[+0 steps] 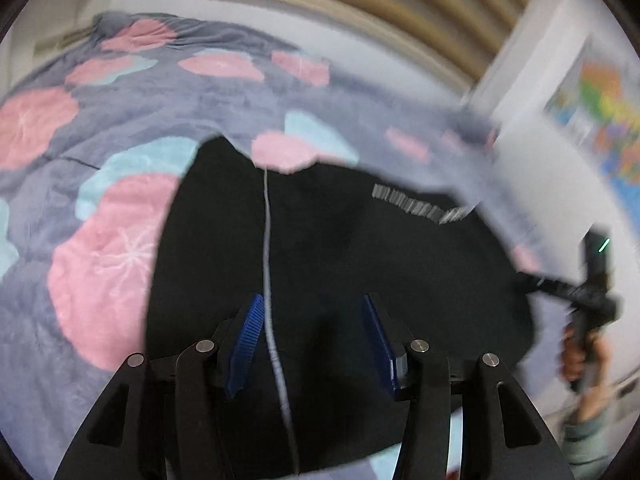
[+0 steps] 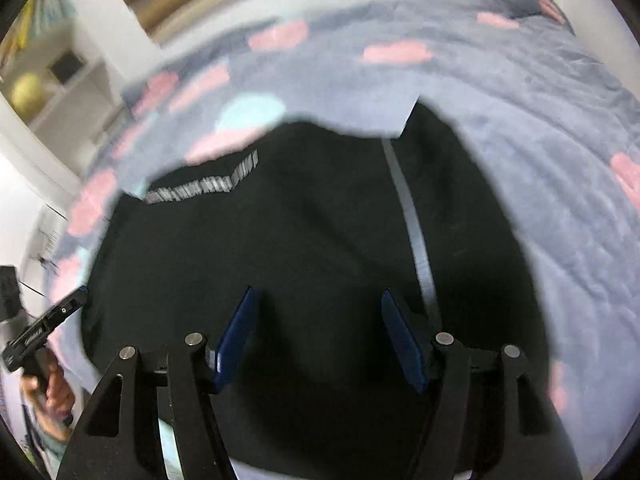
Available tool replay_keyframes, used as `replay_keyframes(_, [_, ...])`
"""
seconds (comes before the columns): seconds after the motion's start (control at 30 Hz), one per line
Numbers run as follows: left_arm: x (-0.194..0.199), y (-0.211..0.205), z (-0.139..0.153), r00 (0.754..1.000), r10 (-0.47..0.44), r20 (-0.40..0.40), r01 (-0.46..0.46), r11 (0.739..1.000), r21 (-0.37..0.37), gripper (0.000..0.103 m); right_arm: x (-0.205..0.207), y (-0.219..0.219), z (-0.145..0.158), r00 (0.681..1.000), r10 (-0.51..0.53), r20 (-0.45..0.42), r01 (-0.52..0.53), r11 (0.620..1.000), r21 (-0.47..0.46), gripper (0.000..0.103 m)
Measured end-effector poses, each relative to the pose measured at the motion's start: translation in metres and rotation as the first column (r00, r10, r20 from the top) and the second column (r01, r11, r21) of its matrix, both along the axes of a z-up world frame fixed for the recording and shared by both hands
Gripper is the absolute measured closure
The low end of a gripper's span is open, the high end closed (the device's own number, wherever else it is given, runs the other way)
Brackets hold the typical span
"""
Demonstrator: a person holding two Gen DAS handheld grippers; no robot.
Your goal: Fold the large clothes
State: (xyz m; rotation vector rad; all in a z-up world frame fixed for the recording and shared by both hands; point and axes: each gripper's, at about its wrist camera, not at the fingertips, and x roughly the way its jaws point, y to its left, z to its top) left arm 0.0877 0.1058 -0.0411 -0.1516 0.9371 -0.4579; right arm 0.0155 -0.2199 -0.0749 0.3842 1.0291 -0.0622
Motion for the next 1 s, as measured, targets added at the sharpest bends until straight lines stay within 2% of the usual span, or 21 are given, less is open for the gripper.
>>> replay_keyframes(0.07, [0.004,-0.026,-0.021,1.0,-0.004,-0.02,0.006,0.993,0.118,0.05,0.012,0.009,-0.019,0.999,-0.015,-0.042,0.013,0.999,-0.04,0.034])
replay_keyframes(0.13, [0.0,-0.035,-0.031,0.999,-0.005,0.035,-0.001,0.985,0.171,0.048,0.013,0.009,-0.026,0.997,-0.043,-0.067,0.04,0.998,-0.044,0.034])
replay_keyframes(0.2, [-0.003,-0.034,-0.034,0.999,-0.004,0.053,-0.005,0.984,0.178,0.048,0.013,0.008,-0.026,0.995,-0.063,-0.075,0.06,0.998,-0.036,0.034])
replay_keyframes(0.33, [-0.004,-0.023,-0.03,0.999,0.033,0.038,-0.038,0.991,0.126,0.047,0.009,0.012,-0.019,0.994,-0.089,-0.071,0.085,0.995,-0.05,0.033])
replay_keyframes(0.4, [-0.011,-0.027,-0.021,0.997,0.037,0.066,-0.046,0.989,0.138,0.047,-0.001,0.016,-0.012,0.994,-0.098,-0.047,0.096,0.995,-0.033,0.033])
replay_keyframes(0.57, [-0.05,-0.044,0.01,0.985,-0.002,0.173,-0.03,0.983,0.181,0.045,-0.033,0.03,0.017,0.992,-0.126,0.018,0.126,0.99,-0.061,0.033])
replay_keyframes(0.63, [-0.063,-0.05,0.024,0.976,0.0,0.218,-0.043,0.98,0.195,0.036,-0.043,0.035,0.031,0.993,-0.112,0.038,0.114,0.992,-0.056,0.033])
replay_keyframes(0.7, [-0.077,-0.052,0.042,0.956,0.033,0.291,-0.1,0.971,0.218,0.032,-0.051,0.044,0.046,0.992,-0.108,0.067,0.112,0.992,-0.059,0.033])
replay_keyframes(0.77, [-0.092,-0.054,0.066,0.922,0.061,0.381,-0.16,0.96,0.232,0.03,-0.054,0.054,0.061,0.99,-0.104,0.094,0.111,0.991,-0.072,0.033])
replay_keyframes(0.87, [-0.108,-0.055,0.096,0.886,0.081,0.457,-0.201,0.954,0.222,0.025,-0.064,0.069,0.082,0.986,-0.094,0.138,0.111,0.987,-0.116,0.032])
replay_keyframes(1.0, [-0.128,-0.059,0.128,0.877,0.051,0.477,-0.191,0.949,0.25,0.025,-0.084,0.088,0.107,0.98,-0.073,0.185,0.11,0.974,-0.198,0.029])
